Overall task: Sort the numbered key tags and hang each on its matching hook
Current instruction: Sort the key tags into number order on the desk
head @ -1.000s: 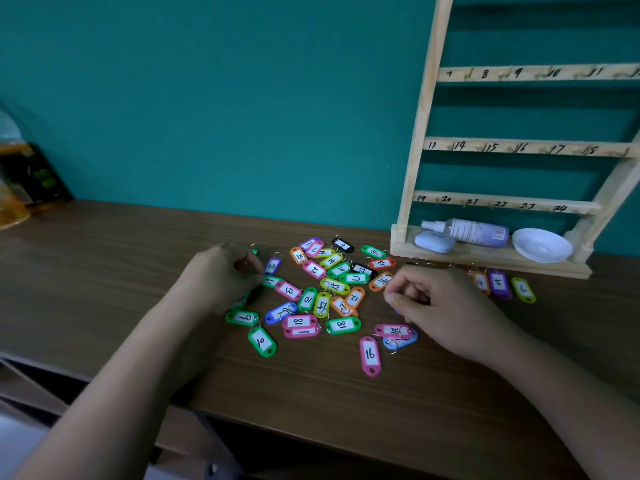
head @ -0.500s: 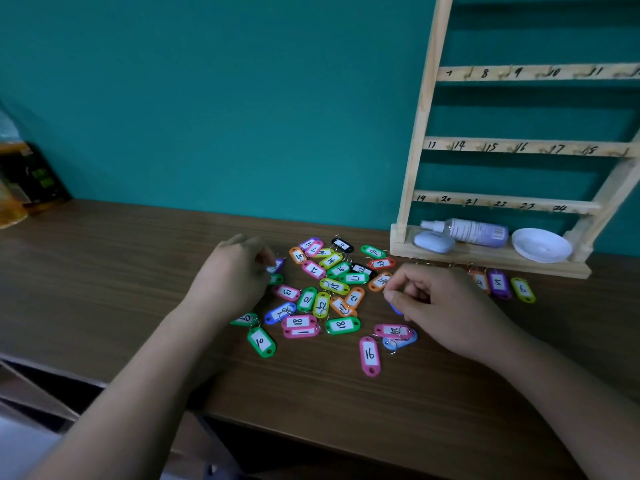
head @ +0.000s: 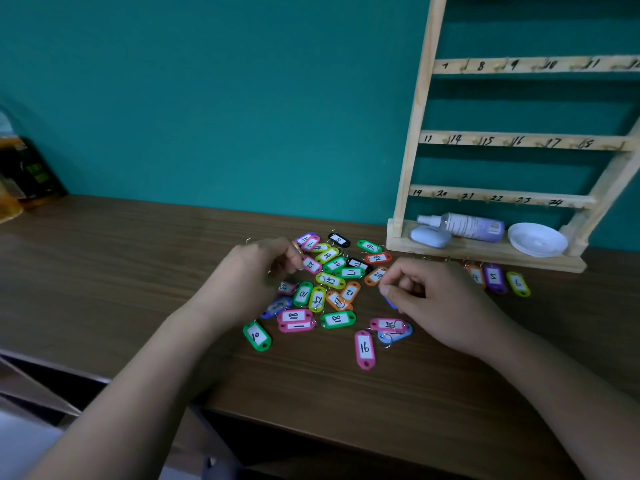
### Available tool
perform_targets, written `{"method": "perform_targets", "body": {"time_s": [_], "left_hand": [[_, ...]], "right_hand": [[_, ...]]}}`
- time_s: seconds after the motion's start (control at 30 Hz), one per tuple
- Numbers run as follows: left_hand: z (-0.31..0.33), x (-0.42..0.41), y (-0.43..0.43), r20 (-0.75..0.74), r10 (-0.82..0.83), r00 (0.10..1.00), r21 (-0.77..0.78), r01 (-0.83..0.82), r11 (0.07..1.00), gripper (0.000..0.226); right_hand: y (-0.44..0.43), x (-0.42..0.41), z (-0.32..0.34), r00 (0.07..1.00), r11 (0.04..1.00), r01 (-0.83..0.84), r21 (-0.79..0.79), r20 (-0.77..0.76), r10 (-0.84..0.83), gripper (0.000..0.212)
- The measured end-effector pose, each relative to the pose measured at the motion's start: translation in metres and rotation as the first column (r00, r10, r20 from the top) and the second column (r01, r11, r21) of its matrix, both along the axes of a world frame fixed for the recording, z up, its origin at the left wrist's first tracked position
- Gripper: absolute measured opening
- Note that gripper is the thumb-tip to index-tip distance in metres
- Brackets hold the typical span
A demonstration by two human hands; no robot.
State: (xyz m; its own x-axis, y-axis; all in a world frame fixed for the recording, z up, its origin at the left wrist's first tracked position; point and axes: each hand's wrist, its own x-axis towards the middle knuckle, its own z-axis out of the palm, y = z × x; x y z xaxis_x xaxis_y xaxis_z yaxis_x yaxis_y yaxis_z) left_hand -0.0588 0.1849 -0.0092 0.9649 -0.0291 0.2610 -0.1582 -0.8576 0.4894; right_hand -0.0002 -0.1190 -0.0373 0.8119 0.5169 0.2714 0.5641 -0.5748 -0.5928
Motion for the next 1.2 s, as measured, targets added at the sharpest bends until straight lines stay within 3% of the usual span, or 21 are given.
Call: {"method": "perform_targets", "body": {"time_s": [0.13, 0.27, 0.47, 0.77, 0.87, 1.0, 1.2], "left_hand": [[0.001, -0.004, 0.013, -0.019, 0.013, 1.000, 0.031, -0.013, 0.999, 0.020], [0.000, -0.009, 0.011, -0.172, -0.098, 0.980, 0.024, 0.103, 0.994, 0.015], [0.001, -0.012, 0.010, -0.248, -0.139, 0.959, 0.093, 0.166, 0.982, 0.021], [0.004, -0.014, 0.012, -0.356, -0.161, 0.920, 0.054, 0.192, 0.980, 0.040], [0.005, -0.013, 0.013, -0.292, -0.129, 0.948, 0.018, 0.140, 0.990, 0.036], [0.006, -0.010, 0.014, -0.072, -0.041, 0.997, -0.059, 0.036, 0.998, 0.011], [0.001, -0.007, 0.004, 0.030, 0.012, 0.999, -0.049, -0.011, 0.999, 0.019]], "right_hand": [[0.002, -0.002, 0.002, 1.000, 1.000, -0.012, -0.013, -0.012, 0.011, 0.007], [0.002, -0.003, 0.002, 1.000, 1.000, -0.003, -0.027, -0.013, 0.002, 0.006], [0.003, -0.004, 0.004, 1.000, 1.000, -0.005, -0.024, -0.021, 0.005, 0.007], [0.003, -0.005, 0.005, 1.000, 1.000, -0.001, -0.021, -0.011, 0.001, 0.008], [0.003, -0.005, 0.004, 1.000, 1.000, 0.012, -0.017, -0.007, -0.012, 0.007], [0.003, -0.005, 0.005, 1.000, 1.000, 0.018, -0.002, 0.014, -0.018, 0.008], [0.004, -0.005, 0.007, 0.999, 1.000, 0.020, 0.005, 0.046, -0.020, 0.013]]}}
